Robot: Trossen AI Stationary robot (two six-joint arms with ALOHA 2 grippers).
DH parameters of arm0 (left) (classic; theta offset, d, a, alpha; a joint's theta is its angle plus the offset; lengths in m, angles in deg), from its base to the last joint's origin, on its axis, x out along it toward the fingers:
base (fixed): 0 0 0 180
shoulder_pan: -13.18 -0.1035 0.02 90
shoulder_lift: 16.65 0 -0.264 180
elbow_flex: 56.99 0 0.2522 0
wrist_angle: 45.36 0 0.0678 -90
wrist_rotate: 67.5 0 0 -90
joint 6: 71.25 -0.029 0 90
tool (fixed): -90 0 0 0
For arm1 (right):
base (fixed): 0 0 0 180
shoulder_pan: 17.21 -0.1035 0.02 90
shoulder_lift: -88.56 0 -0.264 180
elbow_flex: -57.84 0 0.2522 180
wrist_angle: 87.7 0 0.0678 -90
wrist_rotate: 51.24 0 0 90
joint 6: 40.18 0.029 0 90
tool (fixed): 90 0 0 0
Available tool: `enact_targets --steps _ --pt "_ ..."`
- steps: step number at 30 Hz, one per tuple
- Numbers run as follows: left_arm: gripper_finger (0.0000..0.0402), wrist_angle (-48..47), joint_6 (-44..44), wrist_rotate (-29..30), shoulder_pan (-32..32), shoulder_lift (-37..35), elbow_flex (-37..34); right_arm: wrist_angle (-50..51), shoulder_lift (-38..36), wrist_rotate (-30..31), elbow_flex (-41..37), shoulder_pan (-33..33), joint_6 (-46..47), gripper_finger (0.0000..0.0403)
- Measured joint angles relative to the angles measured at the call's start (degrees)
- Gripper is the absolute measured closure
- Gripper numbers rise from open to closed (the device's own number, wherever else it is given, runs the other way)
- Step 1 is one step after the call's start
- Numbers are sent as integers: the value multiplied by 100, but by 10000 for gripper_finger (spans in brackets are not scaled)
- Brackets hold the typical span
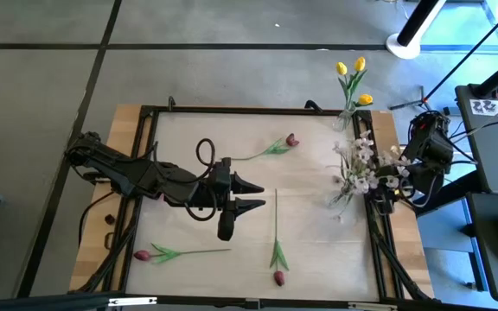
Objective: Sort flowers into vase by color
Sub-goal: Put the white flowers into the bottom transparent vase, then put the top red flower into the purple vase
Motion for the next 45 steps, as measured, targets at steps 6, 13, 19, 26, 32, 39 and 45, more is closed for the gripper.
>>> enact_targets --steps 6,13,19,26,32,39,45 --pt "257 -15 -2 0 0 0 0 338 1 -381 4 0 763 376" --pt "257 -24 -4 0 0 0 0 733 38 -543 1 1 1463 359" --pt "257 -22 -5 0 20 0 0 763 254 -700 -1 1 1475 295" --pt "257 -23 -9 -2 31 0 0 771 650 -868 437 -1 1492 191" --pt "257 -22 -4 -2 31 0 0 1003 910 -1022 1094 1 1436 128" --pt "257 -21 -35 -2 31 0 0 1063 1026 -1049 1285 -1 1292 109" --pt "257 -20 -49 -2 31 0 0 1127 1022 -1010 1288 1 1290 109"
